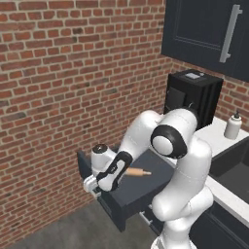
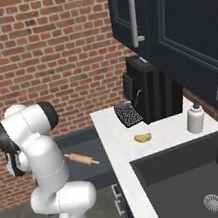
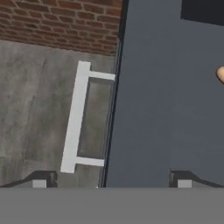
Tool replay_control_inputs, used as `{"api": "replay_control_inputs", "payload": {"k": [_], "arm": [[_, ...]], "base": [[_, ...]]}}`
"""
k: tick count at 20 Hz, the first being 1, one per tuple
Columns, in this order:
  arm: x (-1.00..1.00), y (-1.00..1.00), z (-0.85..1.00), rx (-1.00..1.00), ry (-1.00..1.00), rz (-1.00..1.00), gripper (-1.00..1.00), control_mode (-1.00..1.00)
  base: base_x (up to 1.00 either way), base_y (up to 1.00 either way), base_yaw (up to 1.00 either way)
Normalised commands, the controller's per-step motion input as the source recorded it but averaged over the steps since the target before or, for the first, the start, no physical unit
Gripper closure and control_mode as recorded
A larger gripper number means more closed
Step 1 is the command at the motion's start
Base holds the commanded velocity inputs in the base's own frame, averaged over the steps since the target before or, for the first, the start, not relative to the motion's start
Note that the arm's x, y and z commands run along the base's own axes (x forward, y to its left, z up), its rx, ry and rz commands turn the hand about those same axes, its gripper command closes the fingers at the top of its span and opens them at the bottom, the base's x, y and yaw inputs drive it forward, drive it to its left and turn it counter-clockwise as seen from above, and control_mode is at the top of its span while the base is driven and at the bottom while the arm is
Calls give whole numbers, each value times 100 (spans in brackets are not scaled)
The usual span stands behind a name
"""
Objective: Pick the rolling pin from the drawer and place it on the counter.
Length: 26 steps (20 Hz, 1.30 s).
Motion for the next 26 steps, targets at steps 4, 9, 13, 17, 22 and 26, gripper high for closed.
{"api": "replay_control_inputs", "payload": {"k": [4,9,13,17,22,26], "arm": [[-99,100,-45,-8,7,26,-100,-100],[-59,80,43,-1,11,6,-100,-100],[-32,-8,100,0,-1,0,-100,-100],[-42,-72,100,0,-14,0,-100,-100],[-32,-97,52,0,-13,0,-100,-100],[-2,-100,20,0,-5,6,-100,-100]], "base": [[0,0,0],[0,0,0],[0,0,0],[0,0,0],[0,0,0],[0,0,0]]}}
